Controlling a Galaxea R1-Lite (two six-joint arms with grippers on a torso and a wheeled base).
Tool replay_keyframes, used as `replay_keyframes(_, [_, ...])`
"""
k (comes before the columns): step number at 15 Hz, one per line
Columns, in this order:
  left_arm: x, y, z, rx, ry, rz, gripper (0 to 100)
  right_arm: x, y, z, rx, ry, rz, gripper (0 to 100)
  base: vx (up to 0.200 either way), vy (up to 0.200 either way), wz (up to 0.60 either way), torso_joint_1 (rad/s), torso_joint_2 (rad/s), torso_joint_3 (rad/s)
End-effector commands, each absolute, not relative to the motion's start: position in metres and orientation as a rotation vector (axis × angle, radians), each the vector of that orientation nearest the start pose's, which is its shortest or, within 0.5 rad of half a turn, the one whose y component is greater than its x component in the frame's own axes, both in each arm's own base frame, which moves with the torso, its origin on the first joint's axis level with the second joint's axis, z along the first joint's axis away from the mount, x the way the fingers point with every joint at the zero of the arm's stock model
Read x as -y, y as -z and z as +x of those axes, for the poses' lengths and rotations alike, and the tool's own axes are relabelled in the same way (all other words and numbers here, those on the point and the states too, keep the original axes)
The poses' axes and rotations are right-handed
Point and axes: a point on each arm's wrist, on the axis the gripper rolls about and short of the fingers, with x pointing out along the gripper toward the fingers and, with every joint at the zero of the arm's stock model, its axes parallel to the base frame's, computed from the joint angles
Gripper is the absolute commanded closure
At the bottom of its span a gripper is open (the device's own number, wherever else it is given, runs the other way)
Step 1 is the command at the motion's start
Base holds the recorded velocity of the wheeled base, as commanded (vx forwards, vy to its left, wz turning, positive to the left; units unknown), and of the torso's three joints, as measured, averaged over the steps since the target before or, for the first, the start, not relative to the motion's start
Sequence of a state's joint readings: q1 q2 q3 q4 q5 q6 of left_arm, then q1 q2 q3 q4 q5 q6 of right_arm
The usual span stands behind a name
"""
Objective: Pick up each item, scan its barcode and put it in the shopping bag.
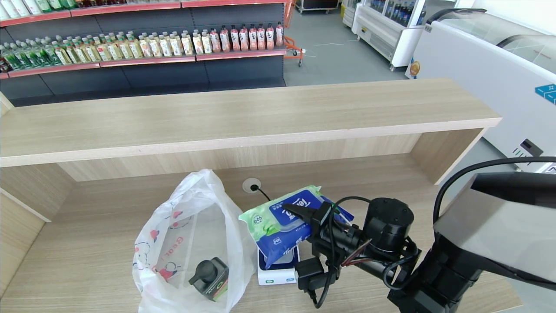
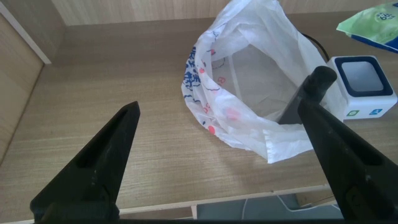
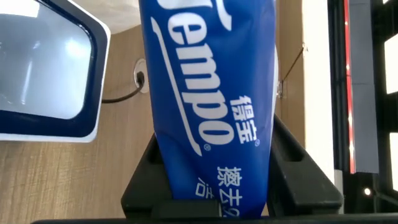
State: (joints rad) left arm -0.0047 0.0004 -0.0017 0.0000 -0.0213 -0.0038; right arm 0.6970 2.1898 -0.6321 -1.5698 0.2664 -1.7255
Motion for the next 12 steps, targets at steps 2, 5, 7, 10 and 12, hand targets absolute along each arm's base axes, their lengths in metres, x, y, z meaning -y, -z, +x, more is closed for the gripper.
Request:
replay_keyframes(2, [0.000,-0.076,-0.023,0.001,0.026,-0.005,0,-0.235,-0.063,0.267,0.799,-0.709,-1.574,100,0.000,0.000,0.00,0.000,0.00,0.000])
replay_keyframes(5, [0.000,-0.076,-0.023,0.001,0.026,-0.005,0,-0.239,-0.058,0.265,0.785,-0.723,-1.567,100,0.000,0.000,0.00,0.000,0.00,0.000])
replay_keyframes(7, [0.000,-0.076,-0.023,0.001,0.026,-0.005,0,-0.243,-0.055,0.264,0.790,-0.734,-1.567,100,0.000,0.000,0.00,0.000,0.00,0.000])
replay_keyframes(10, [0.000,-0.076,-0.023,0.001,0.026,-0.005,0,-0.248,-0.052,0.263,0.798,-0.743,-1.564,100,0.000,0.000,0.00,0.000,0.00,0.000])
replay_keyframes(12, [0.000,-0.076,-0.023,0.001,0.026,-0.005,0,-0.248,-0.052,0.264,0.799,-0.741,-1.564,100,0.000,0.000,0.00,0.000,0.00,0.000])
